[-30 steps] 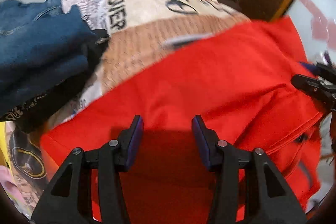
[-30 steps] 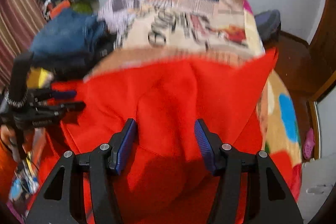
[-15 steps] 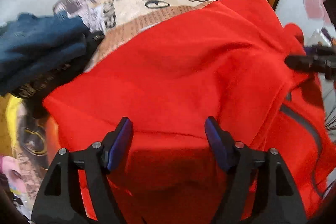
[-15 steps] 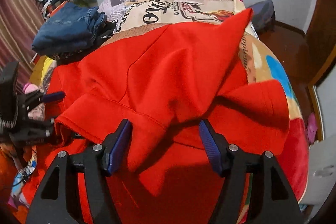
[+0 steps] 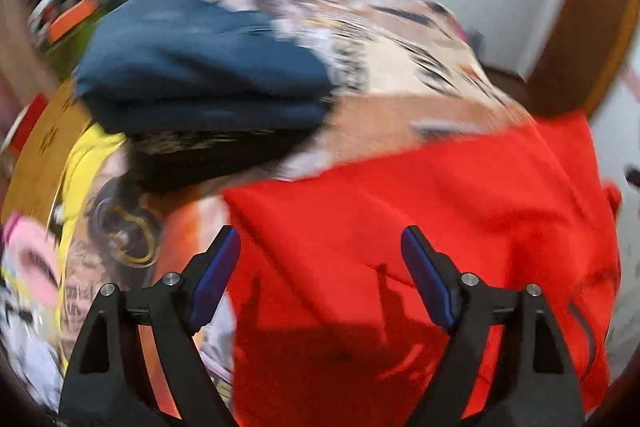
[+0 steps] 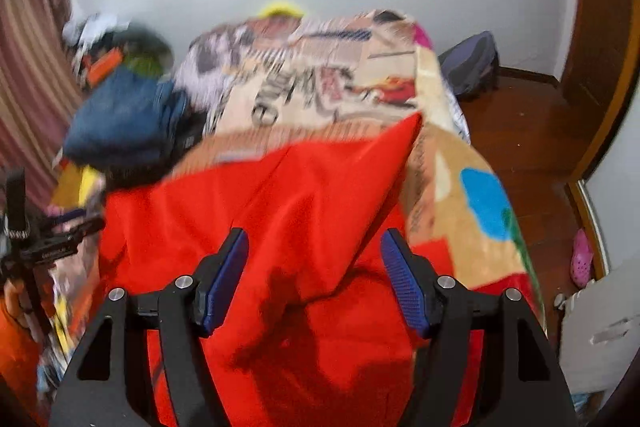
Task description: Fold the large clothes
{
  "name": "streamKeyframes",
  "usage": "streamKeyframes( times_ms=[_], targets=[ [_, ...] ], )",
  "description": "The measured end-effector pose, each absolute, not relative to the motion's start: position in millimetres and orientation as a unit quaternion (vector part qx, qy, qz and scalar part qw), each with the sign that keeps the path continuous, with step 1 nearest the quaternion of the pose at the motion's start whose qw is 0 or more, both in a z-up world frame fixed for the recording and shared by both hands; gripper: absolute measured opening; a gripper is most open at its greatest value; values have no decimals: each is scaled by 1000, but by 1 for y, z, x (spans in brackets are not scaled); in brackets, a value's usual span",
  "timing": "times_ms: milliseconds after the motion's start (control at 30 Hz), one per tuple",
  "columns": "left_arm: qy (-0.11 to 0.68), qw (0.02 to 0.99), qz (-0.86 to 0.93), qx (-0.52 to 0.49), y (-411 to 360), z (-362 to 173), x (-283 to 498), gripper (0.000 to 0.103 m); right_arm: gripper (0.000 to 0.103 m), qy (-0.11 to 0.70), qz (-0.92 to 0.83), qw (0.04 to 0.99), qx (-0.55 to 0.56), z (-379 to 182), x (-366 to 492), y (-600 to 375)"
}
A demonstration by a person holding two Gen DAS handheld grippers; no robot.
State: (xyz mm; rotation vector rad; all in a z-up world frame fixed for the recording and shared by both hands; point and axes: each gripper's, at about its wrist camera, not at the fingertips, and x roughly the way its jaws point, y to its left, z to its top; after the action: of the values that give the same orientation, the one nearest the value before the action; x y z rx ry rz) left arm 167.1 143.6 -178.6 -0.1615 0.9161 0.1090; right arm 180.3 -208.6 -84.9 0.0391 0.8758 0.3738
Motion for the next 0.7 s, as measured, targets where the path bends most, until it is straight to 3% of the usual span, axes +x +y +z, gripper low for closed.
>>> streamKeyframes(
  times_ms=[233, 467, 700],
  targets=[
    [484, 838, 79, -240, 209, -228, 175, 83, 70, 442, 147, 881, 86, -104, 221, -229],
    [517, 765, 31, -382, 216, -287, 172, 83, 70, 513, 145, 834, 142, -155, 253, -237],
    [509, 756, -5, -412, 210, -289, 181, 86, 70, 522, 171, 821, 154, -169, 258, -221]
  ],
)
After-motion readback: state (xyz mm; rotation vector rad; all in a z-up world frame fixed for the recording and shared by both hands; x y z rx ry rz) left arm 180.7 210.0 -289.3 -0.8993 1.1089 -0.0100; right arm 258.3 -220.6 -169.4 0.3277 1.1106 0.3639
